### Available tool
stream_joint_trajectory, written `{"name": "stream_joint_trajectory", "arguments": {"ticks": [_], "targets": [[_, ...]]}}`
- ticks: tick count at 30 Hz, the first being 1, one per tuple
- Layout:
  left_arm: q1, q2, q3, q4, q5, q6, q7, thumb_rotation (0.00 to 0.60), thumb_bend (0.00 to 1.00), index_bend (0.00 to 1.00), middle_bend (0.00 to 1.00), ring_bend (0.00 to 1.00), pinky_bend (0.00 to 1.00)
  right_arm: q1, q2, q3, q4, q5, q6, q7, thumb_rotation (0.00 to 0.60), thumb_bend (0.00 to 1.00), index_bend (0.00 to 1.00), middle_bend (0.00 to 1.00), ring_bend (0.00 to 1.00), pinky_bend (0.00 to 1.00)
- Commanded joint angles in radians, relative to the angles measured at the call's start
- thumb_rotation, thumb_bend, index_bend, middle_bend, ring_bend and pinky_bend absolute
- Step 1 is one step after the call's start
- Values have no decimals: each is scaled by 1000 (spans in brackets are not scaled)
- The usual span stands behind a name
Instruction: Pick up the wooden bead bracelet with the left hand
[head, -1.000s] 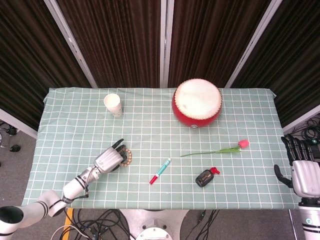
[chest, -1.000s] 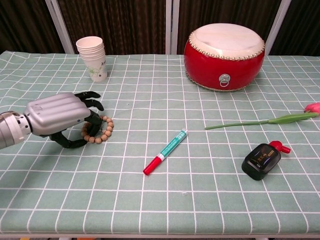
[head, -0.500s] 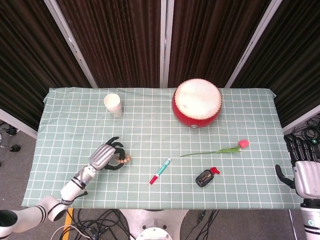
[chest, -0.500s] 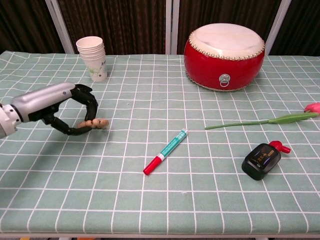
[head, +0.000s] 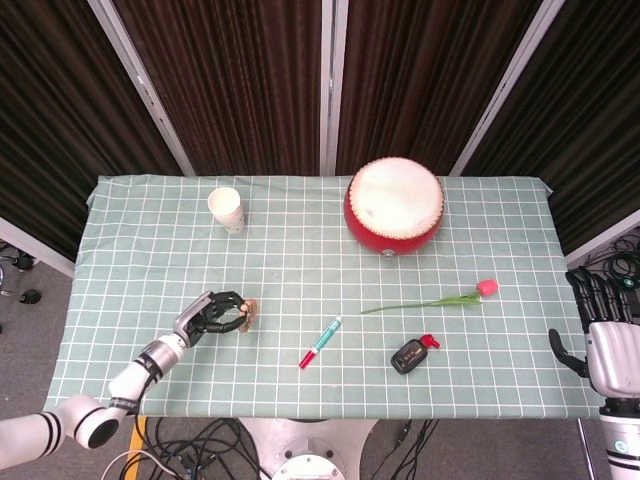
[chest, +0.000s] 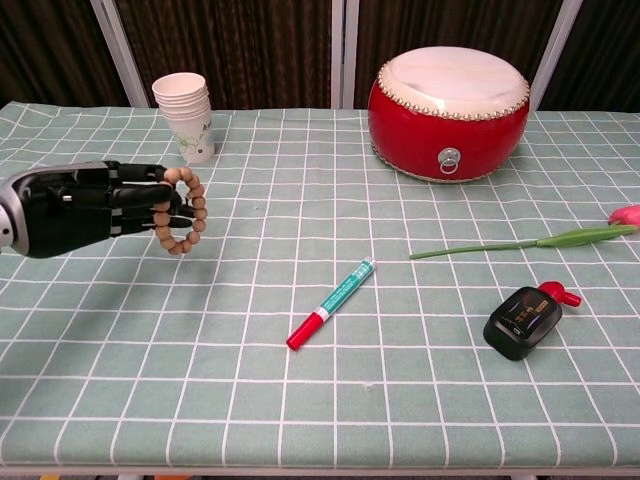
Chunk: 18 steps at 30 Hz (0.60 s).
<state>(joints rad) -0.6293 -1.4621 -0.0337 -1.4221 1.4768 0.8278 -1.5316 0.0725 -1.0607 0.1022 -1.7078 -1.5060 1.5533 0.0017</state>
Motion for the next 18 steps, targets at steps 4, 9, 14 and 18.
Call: {"name": "stream_joint_trajectory", "arguments": {"ticks": [4, 9, 14, 18], "targets": [[-49, 70, 41, -51, 136, -42, -419, 600, 427, 556, 548, 254, 108, -4, 1, 1, -2, -3, 8, 0, 600, 278, 0, 0, 0, 0], [-73, 80, 72, -45, 167, -13, -639, 547, 413, 553, 545, 254, 104, -6, 12, 8, -8, -5, 16, 0, 600, 278, 0, 0, 0, 0], [-96, 94, 87, -48, 142, -26, -795, 387, 379, 526, 542, 254, 101, -4, 48, 16, -37, -14, 20, 11, 600, 277, 0, 0, 0, 0], [-109, 98, 95, -35, 130, -34, -839, 288, 389, 506, 538, 253, 101, -2, 65, 22, -54, -20, 26, -6, 600, 272, 0, 0, 0, 0]]}}
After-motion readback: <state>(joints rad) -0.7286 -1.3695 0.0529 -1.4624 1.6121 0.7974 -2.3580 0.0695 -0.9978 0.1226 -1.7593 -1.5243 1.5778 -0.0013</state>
